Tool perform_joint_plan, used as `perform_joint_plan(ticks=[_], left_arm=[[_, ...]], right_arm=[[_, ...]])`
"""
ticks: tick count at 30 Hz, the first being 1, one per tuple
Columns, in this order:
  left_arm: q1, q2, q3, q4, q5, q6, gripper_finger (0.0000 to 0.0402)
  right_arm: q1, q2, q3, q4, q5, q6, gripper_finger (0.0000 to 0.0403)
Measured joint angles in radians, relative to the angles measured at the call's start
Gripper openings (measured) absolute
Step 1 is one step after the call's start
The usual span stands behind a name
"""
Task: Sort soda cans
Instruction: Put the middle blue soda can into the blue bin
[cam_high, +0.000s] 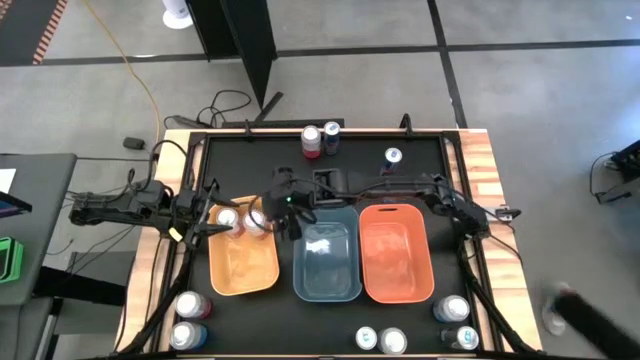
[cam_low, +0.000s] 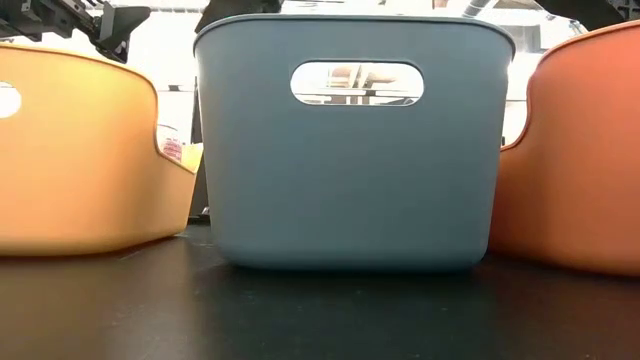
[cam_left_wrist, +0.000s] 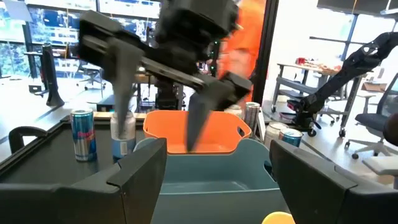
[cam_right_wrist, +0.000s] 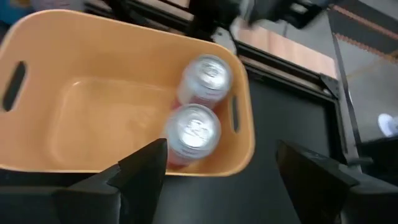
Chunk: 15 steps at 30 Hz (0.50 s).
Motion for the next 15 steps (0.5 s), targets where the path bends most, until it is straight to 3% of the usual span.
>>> perform_joint_plan(ticks=[7, 15], left_arm=[[0.000, 0.000, 0.000, -0.001, 0.000, 0.000, 0.0279], [0.000, 0.000, 0.000, 0.001, 0.000, -0.026, 0.0279]], right_arm=[[-0.044, -0.070, -0.049, 0.003, 0.001, 0.056, 0.0310], [-0.145, -0.303, -0.418, 0.224, 0.052, 0.160, 0.0310]])
